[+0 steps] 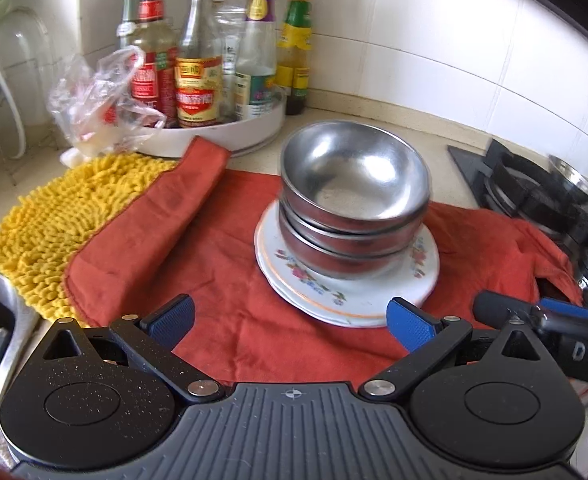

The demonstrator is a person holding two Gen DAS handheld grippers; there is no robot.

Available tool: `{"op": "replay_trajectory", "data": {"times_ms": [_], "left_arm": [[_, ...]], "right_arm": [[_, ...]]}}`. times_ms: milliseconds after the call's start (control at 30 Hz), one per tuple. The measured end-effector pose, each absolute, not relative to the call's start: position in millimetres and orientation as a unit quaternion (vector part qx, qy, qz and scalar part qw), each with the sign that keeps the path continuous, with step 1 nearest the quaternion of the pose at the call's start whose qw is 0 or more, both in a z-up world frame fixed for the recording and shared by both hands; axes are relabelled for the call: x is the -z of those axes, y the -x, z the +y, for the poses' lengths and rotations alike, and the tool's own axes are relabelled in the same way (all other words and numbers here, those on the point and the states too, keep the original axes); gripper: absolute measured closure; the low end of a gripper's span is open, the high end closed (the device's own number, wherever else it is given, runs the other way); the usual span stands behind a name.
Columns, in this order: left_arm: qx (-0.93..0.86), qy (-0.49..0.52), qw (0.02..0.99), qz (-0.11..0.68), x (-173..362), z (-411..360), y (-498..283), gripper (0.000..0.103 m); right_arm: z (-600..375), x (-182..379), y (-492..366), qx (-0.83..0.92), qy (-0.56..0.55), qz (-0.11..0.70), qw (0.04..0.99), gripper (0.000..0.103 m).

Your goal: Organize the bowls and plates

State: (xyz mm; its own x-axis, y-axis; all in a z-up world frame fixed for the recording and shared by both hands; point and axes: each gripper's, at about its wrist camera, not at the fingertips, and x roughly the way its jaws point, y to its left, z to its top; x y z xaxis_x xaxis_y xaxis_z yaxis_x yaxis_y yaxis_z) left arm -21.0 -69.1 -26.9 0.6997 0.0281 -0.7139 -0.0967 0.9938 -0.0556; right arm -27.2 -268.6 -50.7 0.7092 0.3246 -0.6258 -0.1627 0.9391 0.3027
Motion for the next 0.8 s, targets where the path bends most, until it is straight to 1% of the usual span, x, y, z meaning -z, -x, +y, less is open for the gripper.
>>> {"op": "replay_trajectory", "data": {"times_ms": [367,600,800], "left_arm": [[-0.043,0.022,0.929,0.367,17,-64,33,0.001],[-0.059,0.009,0.928,0.369,15,-59,35,0.001],[-0.061,0.019,0.931,0.359,13,-53,40,0.002]], "right_arm": [[-259,44,37,-0.134,-0.115,0.348,0.921,0.021],[-251,43,38,-0.141,-0.106,0.350,0.920,0.021],[-246,39,40,-0.148,-0.099,0.345,0.922,0.021]]}}
